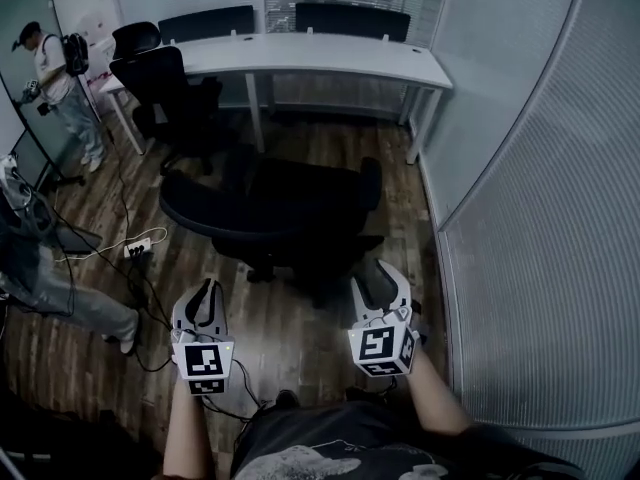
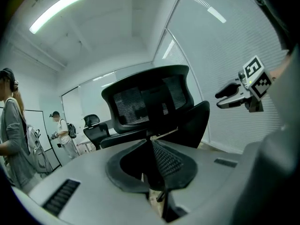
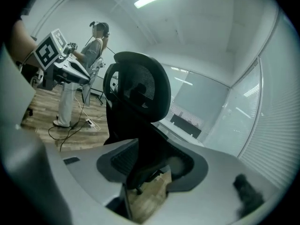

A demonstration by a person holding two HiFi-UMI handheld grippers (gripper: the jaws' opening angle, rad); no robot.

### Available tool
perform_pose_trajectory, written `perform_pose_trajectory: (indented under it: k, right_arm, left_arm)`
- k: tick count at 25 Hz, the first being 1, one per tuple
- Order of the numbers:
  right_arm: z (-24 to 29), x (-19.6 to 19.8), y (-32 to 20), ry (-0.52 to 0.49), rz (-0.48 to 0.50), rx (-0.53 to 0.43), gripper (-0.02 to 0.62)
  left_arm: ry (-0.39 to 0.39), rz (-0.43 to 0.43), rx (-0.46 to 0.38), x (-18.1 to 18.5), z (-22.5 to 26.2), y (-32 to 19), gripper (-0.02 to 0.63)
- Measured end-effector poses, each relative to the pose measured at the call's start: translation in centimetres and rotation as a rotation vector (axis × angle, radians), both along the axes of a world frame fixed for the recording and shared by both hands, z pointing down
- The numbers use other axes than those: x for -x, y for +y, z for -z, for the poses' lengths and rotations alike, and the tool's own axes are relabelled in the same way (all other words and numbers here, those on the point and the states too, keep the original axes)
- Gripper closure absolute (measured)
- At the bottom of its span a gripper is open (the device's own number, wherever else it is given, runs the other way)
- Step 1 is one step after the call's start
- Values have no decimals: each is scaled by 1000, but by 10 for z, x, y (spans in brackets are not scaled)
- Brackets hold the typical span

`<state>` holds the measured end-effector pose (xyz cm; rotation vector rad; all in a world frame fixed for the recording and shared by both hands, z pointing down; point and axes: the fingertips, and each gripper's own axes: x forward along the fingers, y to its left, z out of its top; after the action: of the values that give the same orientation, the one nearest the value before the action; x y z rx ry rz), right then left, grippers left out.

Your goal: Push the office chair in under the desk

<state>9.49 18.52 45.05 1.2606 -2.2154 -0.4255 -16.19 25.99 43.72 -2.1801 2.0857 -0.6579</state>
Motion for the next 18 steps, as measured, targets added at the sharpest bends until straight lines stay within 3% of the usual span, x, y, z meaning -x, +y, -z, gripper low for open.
perform_pose_trajectory:
  k: [6,9,12,18]
  right_arm:
    - [-1,17,-9,88,-115,-27,394]
    - [-3,21,-13,120,-165,-41,383]
    - [-8,26,-18,157,-203,-45,367]
    - [-20,30,-28,236,-264,-39,337]
  left_arm:
    - [-148,-81,-5,36,-12,-25,567]
    - [-188,-131,0,46,-18,-38,439]
    - [-272,-164,-8,62,-24,-55,396]
    - [-511,-191,91,98,-50,-89,319]
